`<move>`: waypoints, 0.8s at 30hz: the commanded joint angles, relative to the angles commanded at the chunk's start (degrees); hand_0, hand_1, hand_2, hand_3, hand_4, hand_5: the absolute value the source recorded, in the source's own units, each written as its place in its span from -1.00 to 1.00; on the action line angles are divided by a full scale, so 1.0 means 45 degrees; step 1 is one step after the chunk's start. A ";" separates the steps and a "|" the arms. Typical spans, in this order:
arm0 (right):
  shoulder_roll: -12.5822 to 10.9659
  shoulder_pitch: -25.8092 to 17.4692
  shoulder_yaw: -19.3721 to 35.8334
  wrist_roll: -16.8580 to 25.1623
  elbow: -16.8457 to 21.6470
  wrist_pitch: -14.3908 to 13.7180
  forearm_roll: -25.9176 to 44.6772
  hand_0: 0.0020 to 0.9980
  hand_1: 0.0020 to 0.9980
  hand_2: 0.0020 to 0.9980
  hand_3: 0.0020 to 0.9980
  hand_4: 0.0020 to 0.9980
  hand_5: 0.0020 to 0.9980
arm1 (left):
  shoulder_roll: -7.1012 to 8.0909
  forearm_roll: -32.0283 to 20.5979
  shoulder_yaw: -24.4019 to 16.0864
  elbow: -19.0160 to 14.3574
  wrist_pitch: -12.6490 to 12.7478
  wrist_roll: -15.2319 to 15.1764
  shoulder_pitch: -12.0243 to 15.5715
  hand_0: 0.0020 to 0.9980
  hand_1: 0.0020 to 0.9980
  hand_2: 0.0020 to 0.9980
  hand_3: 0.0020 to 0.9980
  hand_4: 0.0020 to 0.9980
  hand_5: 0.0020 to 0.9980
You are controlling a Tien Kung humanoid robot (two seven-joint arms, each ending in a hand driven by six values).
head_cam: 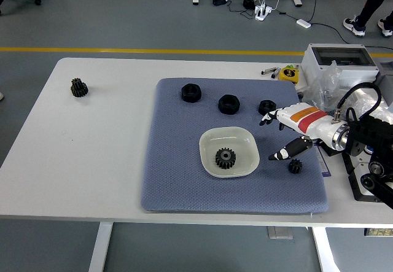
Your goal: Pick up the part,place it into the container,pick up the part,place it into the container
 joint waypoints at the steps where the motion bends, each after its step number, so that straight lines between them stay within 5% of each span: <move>1: -0.0013 -0.0105 0.0027 0.0004 0.0010 0.0017 -0.0047 -0.28 0.05 0.35 0.33 1.00 -0.28 | -0.0003 -0.0014 0.0015 -0.0002 -0.0004 -0.0002 -0.0004 0.30 0.30 0.24 0.11 0.19 0.00; 24: 0.0103 -0.1053 0.0312 -0.0024 -0.1639 -0.0394 -0.1072 -0.25 0.03 0.27 0.22 0.88 -0.31 | -0.0049 -0.0074 0.0041 -0.0005 0.0015 -0.0019 -0.0013 0.30 0.29 0.25 0.11 0.19 0.00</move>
